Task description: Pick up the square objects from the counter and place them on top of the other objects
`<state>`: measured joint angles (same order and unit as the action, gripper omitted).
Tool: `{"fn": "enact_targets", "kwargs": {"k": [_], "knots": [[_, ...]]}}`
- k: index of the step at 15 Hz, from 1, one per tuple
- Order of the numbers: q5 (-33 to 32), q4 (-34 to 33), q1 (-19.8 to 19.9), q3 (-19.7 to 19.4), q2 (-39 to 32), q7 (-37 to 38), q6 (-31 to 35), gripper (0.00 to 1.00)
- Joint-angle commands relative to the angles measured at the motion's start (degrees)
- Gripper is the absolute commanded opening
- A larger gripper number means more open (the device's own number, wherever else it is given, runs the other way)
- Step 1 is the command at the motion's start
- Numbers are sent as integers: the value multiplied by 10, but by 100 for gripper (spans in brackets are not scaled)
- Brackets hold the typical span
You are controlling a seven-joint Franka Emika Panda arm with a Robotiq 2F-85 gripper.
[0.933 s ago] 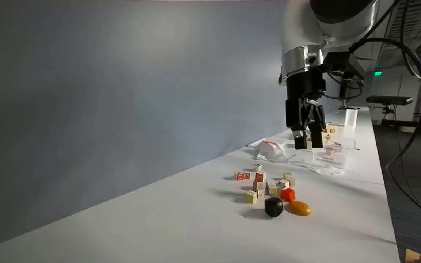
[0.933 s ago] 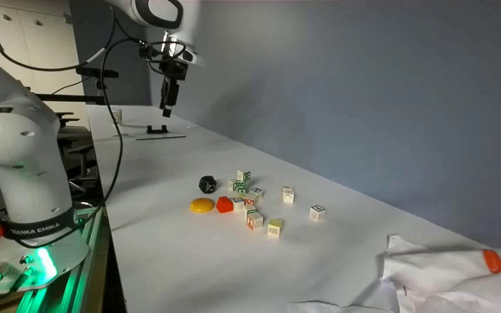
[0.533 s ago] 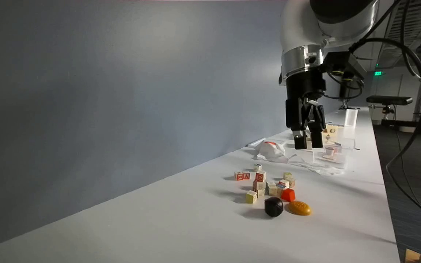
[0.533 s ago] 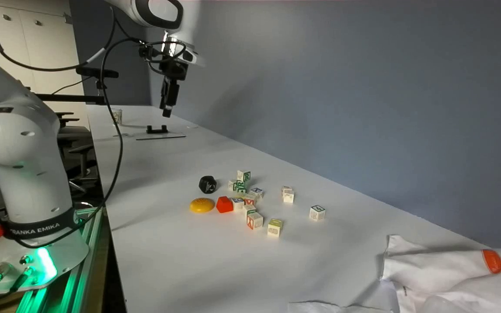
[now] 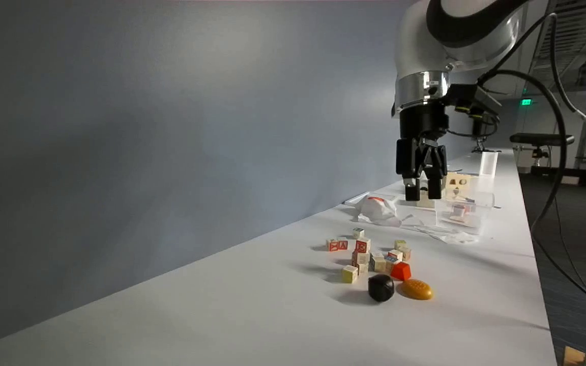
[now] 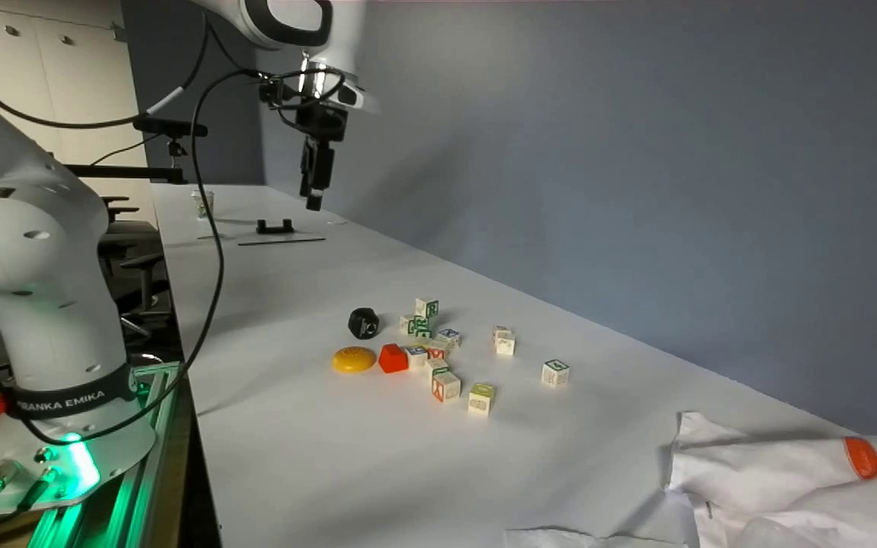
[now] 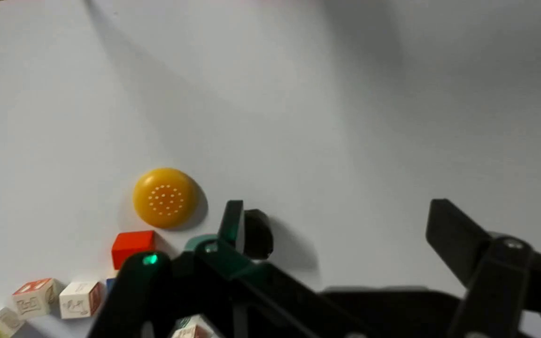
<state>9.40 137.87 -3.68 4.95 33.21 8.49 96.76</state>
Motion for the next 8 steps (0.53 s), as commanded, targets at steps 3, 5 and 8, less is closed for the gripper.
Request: {"fn": "enact_targets", "kwargs": {"k": [3,5,8], "knots": [[-59,14,38,-44,-27,-71,74,100],[-100,18,55,-57,-48,-89,82,100],[-154,36,77,-74,-73,-99,155,100]]}}
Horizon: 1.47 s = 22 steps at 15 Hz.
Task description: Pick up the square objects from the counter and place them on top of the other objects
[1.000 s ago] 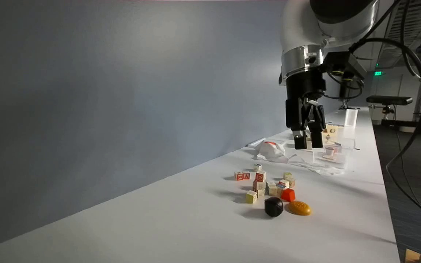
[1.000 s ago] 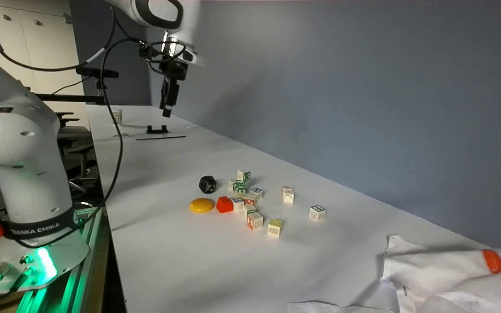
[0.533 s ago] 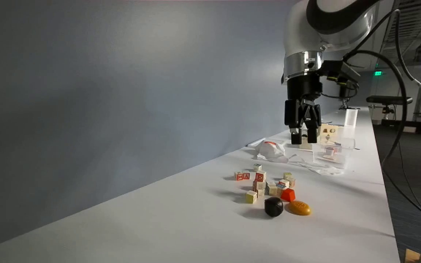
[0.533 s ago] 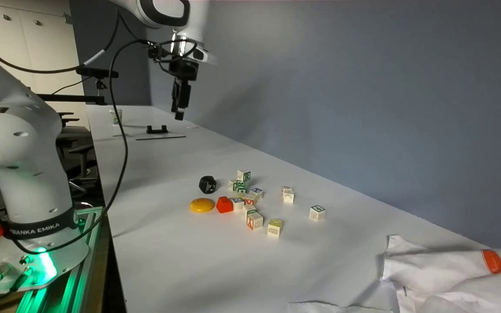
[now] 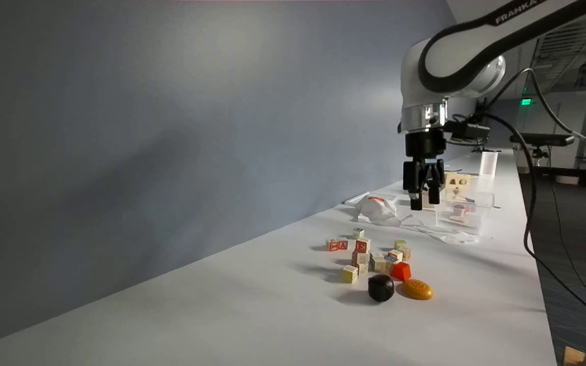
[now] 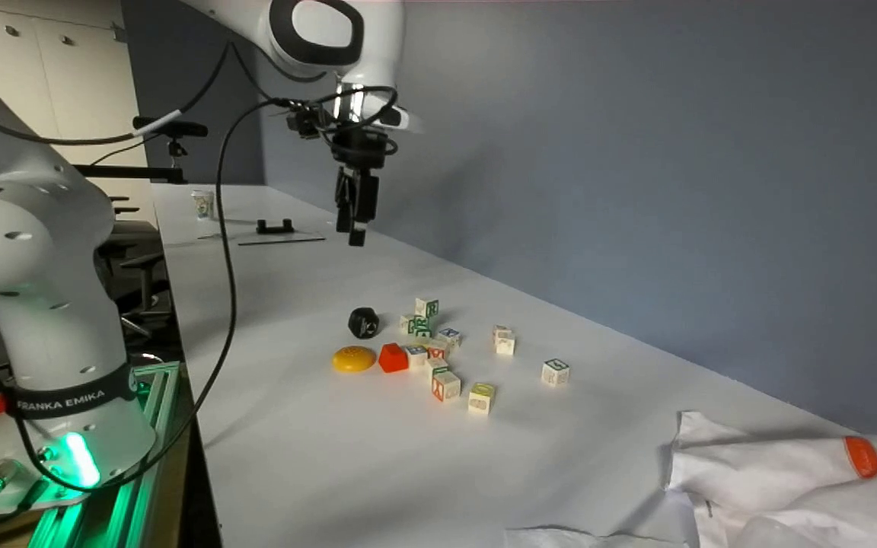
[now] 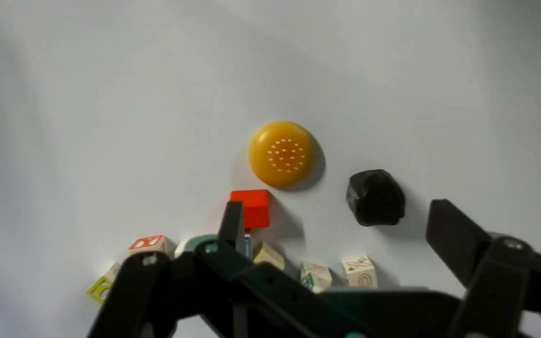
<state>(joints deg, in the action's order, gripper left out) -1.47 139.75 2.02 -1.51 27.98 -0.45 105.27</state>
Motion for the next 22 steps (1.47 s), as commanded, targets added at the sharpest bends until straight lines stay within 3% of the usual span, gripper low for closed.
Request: {"fn": "enact_targets", "kwargs": {"k": [1,5,6,8,12,22], "knots": [[-64,7,26,-16,-40,-20,71,100],[-96,29,60,-44,-87,11,192,100],[-80,17,47,-36,-67,-4,144,100],[-81,24,58,-46,-87,-4,179,100],[-81,24,59,-46,-94,-1,184,100],[-21,23,58,-108,-179,-167,287,100]]}}
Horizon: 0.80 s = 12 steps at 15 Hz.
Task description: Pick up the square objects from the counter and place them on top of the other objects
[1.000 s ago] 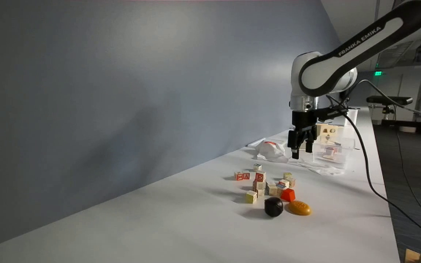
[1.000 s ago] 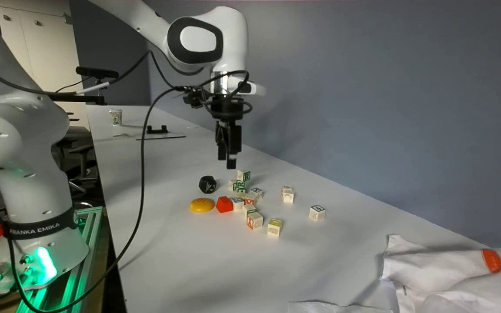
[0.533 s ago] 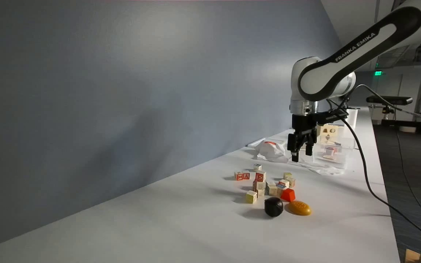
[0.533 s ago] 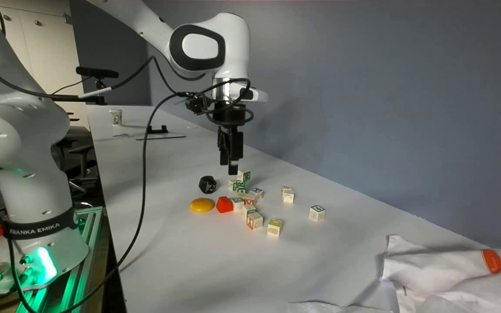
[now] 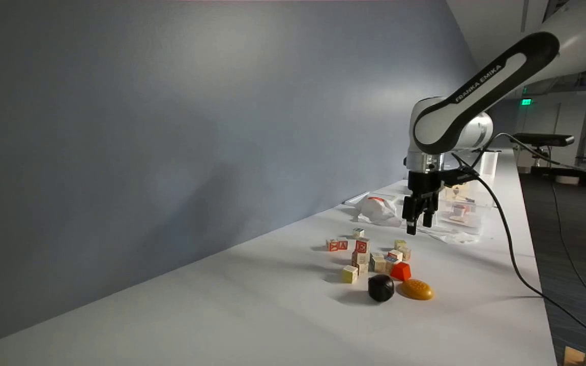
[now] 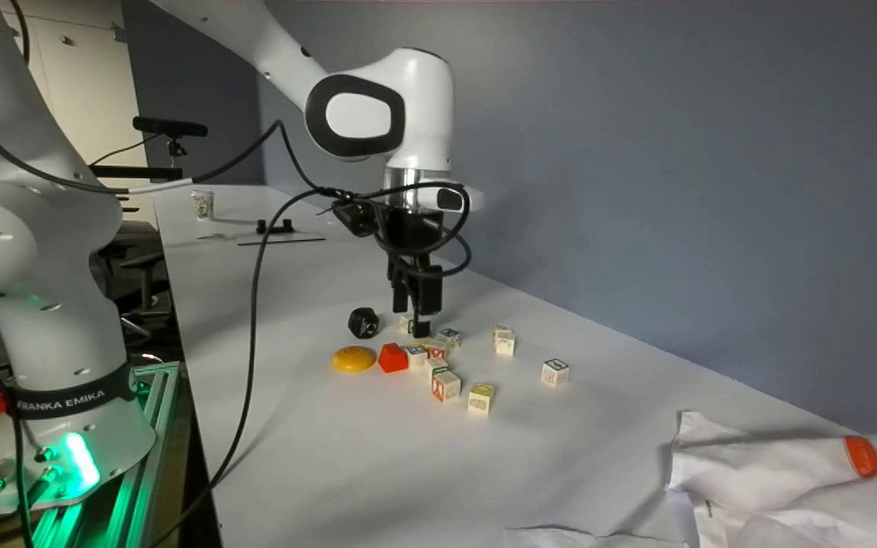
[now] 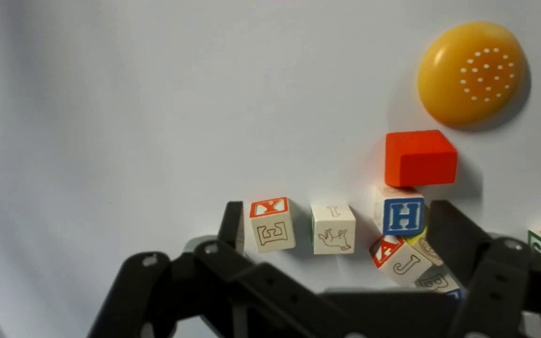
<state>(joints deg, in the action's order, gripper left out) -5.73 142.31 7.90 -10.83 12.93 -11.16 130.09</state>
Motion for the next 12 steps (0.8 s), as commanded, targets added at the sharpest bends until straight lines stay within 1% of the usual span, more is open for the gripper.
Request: {"fn": "enact_targets", "kwargs": {"k": [1,2,3,4,5,8,9,10,12], "knots": [[31,-5,-1,-21,-42,-83,56,100],[40,-4,-1,-26,-51,-105,71,100],[82,-4,-7,-36,-63,-148,82,100],[37,-1,4,-18,-40,-89,58,100],[55,-1,4,-22,-50,-114,68,100],[65,-2,5,-24,-62,-130,76,100],[75,1,1,-26,-59,-151,76,100],[64,9,2,-24,-62,-157,107,100],[77,15,-1,-27,-70,-197,136,100]]}}
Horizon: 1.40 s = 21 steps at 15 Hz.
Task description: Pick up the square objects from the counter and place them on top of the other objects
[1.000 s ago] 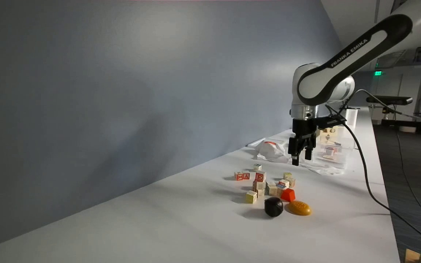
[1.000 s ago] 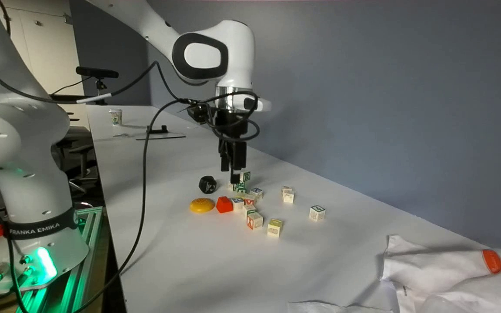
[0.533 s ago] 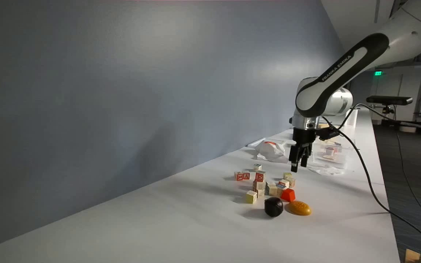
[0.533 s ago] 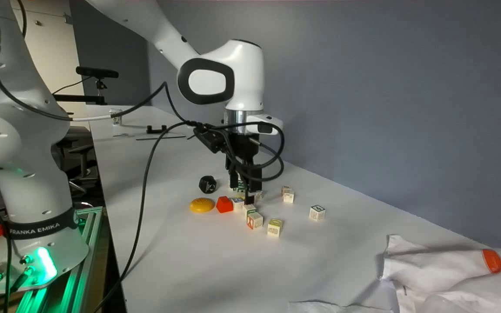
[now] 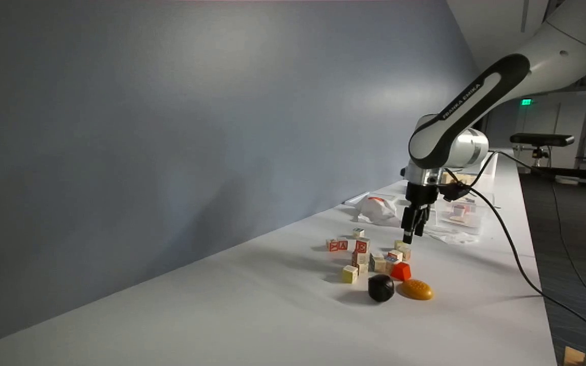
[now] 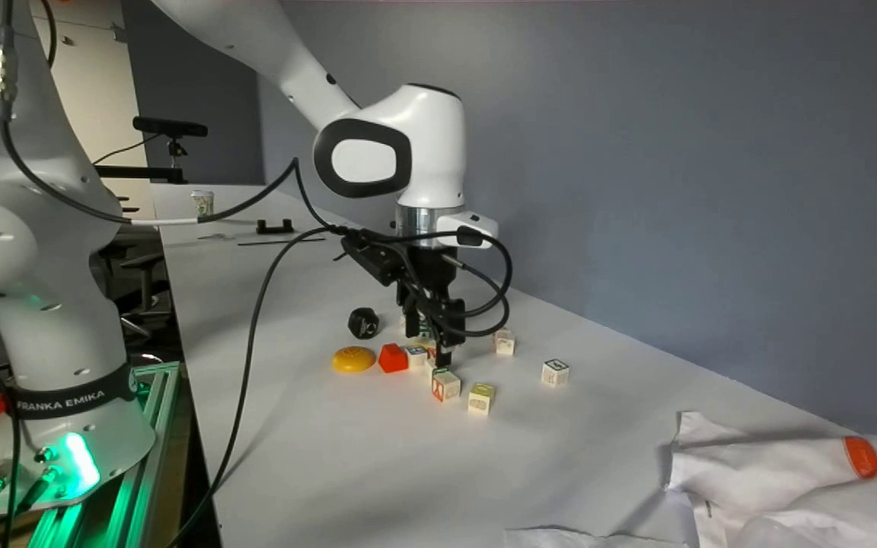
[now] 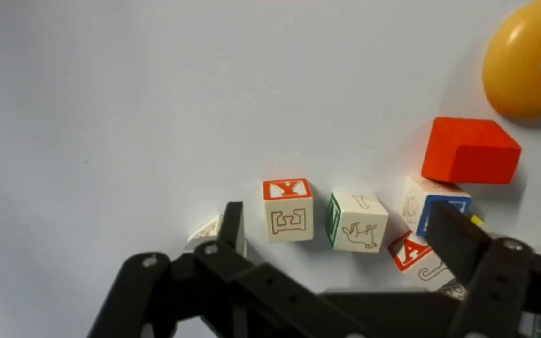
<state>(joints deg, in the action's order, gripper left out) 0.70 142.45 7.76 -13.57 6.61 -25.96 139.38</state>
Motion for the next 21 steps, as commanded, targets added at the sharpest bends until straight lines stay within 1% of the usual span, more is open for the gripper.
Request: {"fn": "enact_targets", "kwargs": {"k": [1,4,7,9,10,12,13,14,16,18,19,20,21], "knots": [[16,16,0,-2,-10,-69,56,100],[38,21,-1,-4,-20,-121,73,100],[56,25,2,-1,-30,-154,78,100],[59,25,5,1,-37,-164,90,100],[56,24,7,2,-41,-163,96,95],[47,23,10,3,-46,-159,106,92],[39,22,12,3,-48,-150,109,93],[33,22,14,4,-49,-138,109,91],[36,24,15,5,-51,-139,115,89],[36,24,17,5,-56,-130,127,83],[32,24,18,5,-58,-125,135,83],[29,24,19,5,-59,-120,139,80],[27,24,21,5,-62,-117,144,82]]}}
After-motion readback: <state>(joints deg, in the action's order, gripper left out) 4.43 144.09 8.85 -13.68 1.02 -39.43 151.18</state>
